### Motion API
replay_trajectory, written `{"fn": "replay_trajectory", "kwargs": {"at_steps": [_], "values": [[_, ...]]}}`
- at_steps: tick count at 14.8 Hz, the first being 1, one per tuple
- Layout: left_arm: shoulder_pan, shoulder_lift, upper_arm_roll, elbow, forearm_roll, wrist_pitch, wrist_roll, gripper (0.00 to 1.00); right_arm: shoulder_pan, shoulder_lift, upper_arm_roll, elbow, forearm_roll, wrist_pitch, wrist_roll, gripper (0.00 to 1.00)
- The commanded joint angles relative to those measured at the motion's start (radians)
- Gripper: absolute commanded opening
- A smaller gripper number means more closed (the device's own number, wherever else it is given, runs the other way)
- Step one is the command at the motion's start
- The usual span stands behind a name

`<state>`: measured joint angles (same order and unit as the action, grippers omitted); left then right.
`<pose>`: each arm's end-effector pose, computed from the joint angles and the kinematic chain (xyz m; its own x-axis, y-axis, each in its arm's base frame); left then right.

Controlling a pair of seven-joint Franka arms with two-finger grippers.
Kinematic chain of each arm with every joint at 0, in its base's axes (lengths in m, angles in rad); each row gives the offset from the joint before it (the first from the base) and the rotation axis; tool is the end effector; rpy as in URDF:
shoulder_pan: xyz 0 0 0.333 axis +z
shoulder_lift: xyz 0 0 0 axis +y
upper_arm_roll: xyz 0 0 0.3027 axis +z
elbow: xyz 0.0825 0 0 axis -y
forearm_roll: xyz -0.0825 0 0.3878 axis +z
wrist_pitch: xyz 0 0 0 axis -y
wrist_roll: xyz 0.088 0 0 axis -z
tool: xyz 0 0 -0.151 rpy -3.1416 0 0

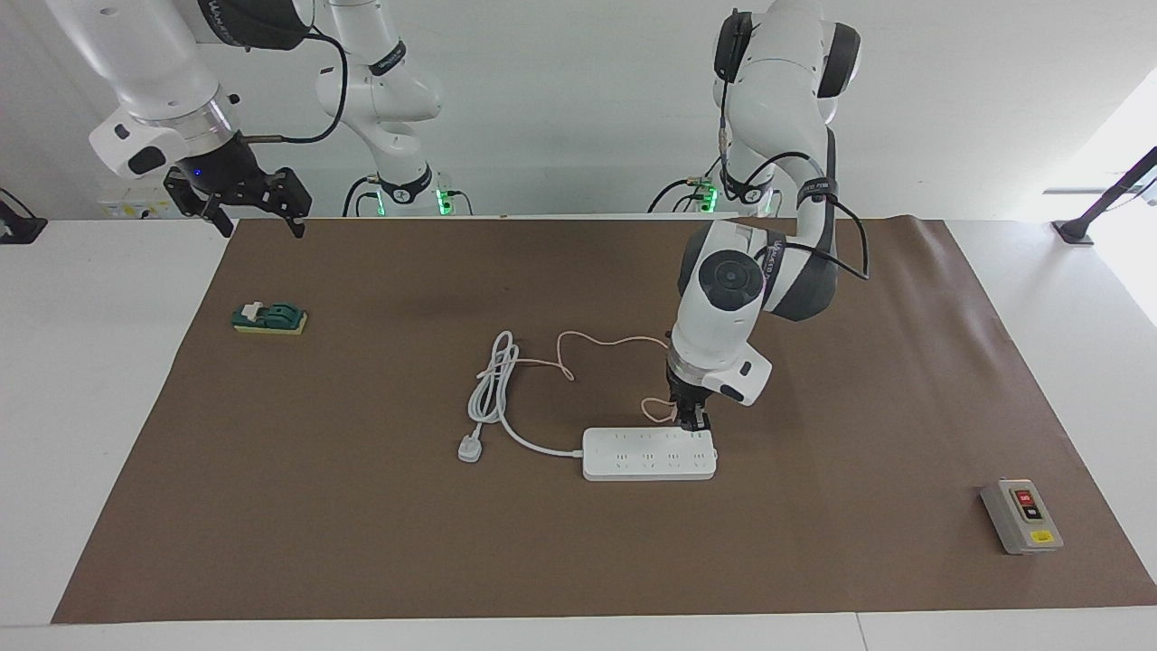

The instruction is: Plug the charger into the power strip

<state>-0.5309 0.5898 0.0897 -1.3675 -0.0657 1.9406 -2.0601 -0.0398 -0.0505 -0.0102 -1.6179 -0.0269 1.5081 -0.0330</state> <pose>0.6371 -0.3198 0.3177 -0.0576 0.9983 -0.0030 0.9982 0.0575 -0.0179 0.5326 -0.0310 0.5674 0.9980 -0.0186 -0.0601 -0.0171 -0.9996 0.0244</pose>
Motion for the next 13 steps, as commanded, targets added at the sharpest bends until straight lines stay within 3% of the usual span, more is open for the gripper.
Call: {"fn": "replay_trajectory", "kwargs": {"at_steps": [1, 13], "values": [[0.003, 0.022, 0.011, 0.027, 0.017, 0.009, 0.053, 0.0, -0.015, -0.014, 0.009, -0.013, 0.002, 0.027, -0.018, 1.0], [0.025, 0.079, 0.015, 0.073, 0.017, 0.02, 0.092, 0.0, -0.025, -0.017, 0.022, -0.017, -0.002, 0.02, -0.057, 1.0]]}}
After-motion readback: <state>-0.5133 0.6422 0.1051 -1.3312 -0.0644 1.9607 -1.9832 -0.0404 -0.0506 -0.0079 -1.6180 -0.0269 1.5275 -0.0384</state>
